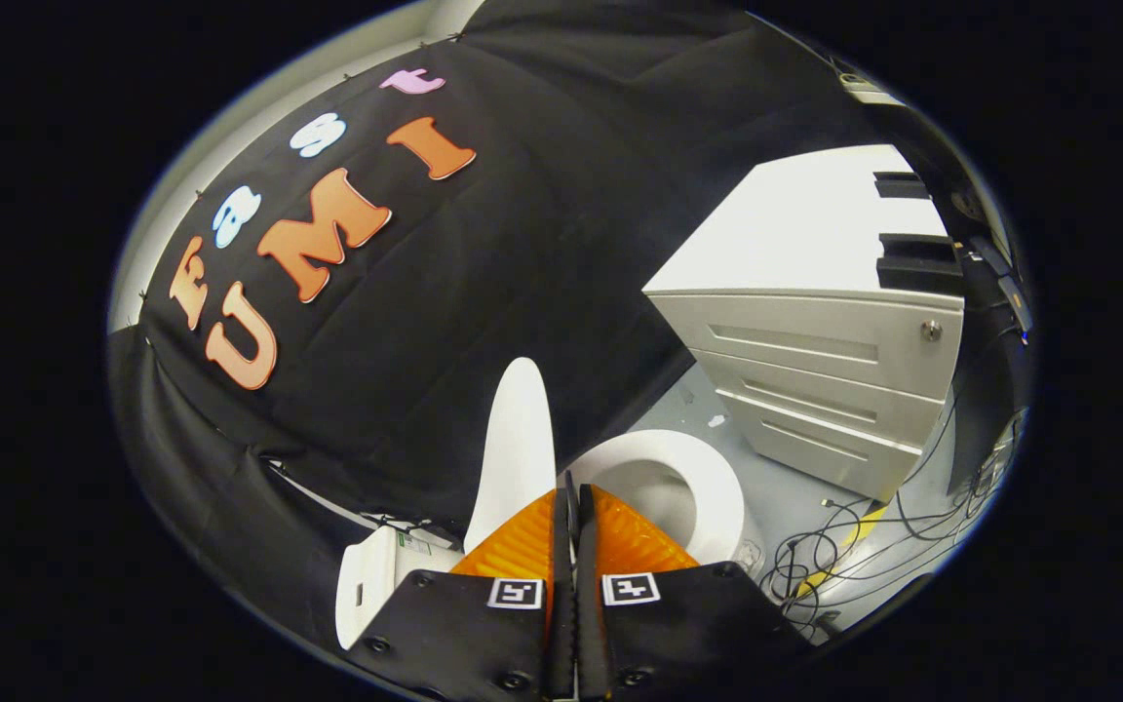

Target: Open the toilet lid.

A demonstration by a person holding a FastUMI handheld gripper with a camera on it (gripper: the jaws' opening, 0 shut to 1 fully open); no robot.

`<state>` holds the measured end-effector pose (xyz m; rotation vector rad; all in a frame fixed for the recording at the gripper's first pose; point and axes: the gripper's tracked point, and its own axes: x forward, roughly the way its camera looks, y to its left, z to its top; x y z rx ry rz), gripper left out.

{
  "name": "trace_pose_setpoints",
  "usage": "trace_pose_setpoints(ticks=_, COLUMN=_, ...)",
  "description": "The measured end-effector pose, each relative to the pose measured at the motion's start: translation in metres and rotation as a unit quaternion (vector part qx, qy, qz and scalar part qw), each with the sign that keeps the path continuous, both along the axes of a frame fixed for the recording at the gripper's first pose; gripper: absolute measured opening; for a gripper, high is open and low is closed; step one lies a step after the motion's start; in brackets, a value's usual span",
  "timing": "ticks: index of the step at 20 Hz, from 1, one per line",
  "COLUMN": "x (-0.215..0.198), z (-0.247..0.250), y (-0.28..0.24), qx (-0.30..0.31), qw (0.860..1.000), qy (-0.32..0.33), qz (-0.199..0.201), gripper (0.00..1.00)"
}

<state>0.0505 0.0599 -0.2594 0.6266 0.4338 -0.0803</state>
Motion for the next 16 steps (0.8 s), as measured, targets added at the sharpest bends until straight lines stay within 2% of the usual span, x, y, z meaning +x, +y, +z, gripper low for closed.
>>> trace_pose_setpoints(ticks=4, x=-0.003, z=0.015, y=0.015, qx=-0.018, qw=1.000, qy=-0.010, qz=0.020, gripper=0.09)
trace_pose_setpoints(ticks=9, x=-0.003, z=0.030, y=0.032, qx=-0.031, qw=0.999, qy=-0.018, qz=0.023, gripper=0.09)
trace_pose_setpoints(ticks=16, x=-0.007, z=0.063, y=0.079, qx=-0.125, qw=0.989, qy=-0.033, qz=0.066, gripper=0.09)
